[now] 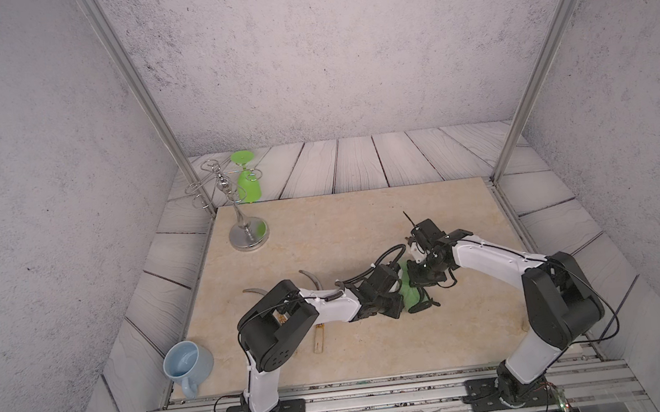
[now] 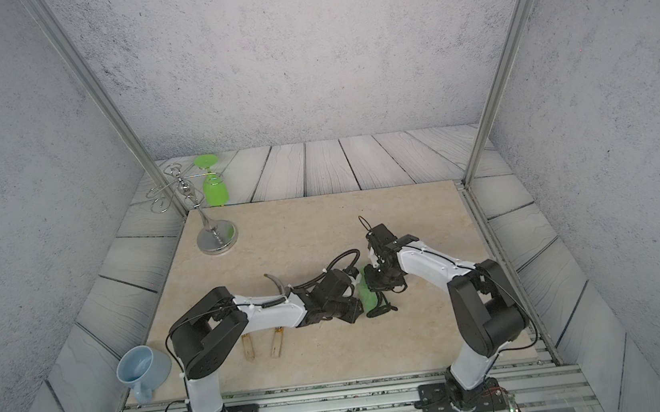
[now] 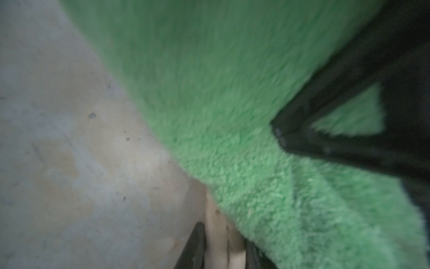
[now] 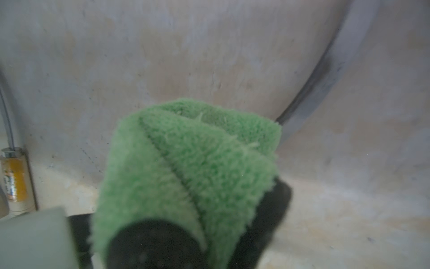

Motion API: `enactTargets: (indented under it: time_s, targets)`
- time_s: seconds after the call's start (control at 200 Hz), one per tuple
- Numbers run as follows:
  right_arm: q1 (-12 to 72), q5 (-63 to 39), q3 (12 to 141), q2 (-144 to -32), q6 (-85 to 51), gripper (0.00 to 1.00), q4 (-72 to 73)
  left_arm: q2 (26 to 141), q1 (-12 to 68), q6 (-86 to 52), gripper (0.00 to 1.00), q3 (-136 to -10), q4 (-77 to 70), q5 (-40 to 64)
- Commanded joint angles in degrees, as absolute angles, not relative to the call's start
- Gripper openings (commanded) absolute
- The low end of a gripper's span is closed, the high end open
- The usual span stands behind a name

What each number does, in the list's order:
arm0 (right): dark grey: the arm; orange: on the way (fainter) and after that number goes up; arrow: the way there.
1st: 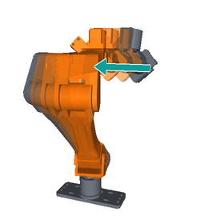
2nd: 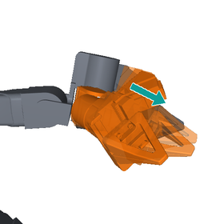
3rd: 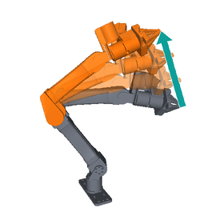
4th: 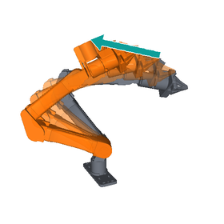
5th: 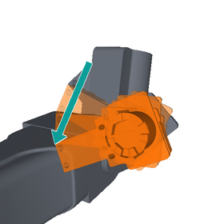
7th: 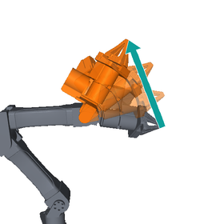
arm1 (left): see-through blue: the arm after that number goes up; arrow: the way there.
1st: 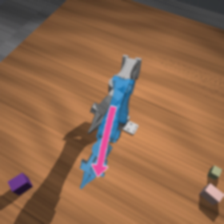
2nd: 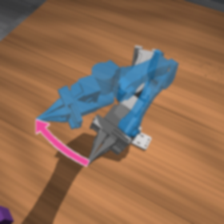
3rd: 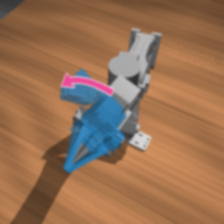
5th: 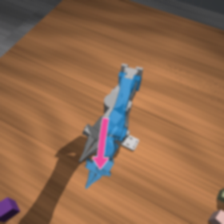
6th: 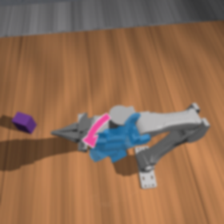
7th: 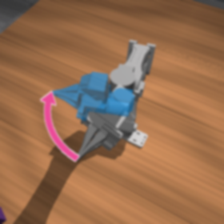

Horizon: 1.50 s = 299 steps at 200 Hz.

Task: Wipe small sickles with rags
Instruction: Wipe the small sickle at the center of the board.

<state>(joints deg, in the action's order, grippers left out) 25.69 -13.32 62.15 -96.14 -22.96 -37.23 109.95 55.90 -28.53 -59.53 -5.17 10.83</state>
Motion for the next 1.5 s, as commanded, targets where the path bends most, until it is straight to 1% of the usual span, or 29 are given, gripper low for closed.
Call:
enactTargets:
  time_s: [0.0,0.18,0.265,0.5,0.646,0.741,0.796,0.856,0.961,1.106,1.296,1.366,1.491]
  targets:
    - [25.91,-13.45,62.22,-99.37,-24.36,0.18,-35.19,110.21,56.19,-28.73,0.12,-58.82,-1.9,11.7]
    - [24.61,-4.11,64.82,-101.14,-23.17,0.17,-37.57,110.35,56.12,-28.53,0.12,-59.24,-0.51,12.63]
    - [23.1,-2.06,66.69,-101.74,-22.14,0.17,-38.22,110.16,56.15,-28.22,0.12,-59.6,0.46,13.06]
    - [20.65,-3.87,72.72,-102.62,-18.96,0.17,-39.97,109.25,56.08,-27.7,0.12,-59.68,2.34,13.1]
    - [20.65,-9.55,74.52,-99.35,-18.2,0.17,-41.47,109.35,56.13,-27.69,0.12,-60.05,2.87,13.1]
    - [20.65,-9.11,74.92,-96.03,-18.36,0.18,-43.74,109.58,56.12,-27.69,0.13,-60.43,3.29,13.1]
    - [20.64,-7.33,75.02,-94.12,-18.62,0.18,-45.19,109.48,56.07,-27.66,0.16,-60.64,3.66,12.88]
    - [20.48,-5.1,74.92,-91.64,-18.79,0.18,-46.81,109.25,56.07,-27.76,0.25,-60.8,4.07,12.36]
    - [19.88,-1.29,74.88,-88.13,-18.9,0.19,-49.53,108.44,56.05,-27.85,0.39,-60.79,4.68,11.59]
    - [17.97,-0.26,73.21,-84.22,-18.3,0.19,-49.87,107.33,56.04,-27.55,0.5,-61.4,5.73,10.79]
    - [15.78,-1.55,71.06,-81.91,-18.28,0.2,-48.76,108.89,55.79,-25.34,0.51,-65.66,8.64,9.8]
    - [14.93,-2.29,71.02,-81.98,-18.27,0.2,-48.62,110.39,55.62,-24.4,0.48,-67.9,9.5,9.92]
    - [13.23,-3.87,71.39,-82.6,-18.35,0.19,-47.7,113.29,55.25,-23.26,0.46,-71.52,10.84,10.59]
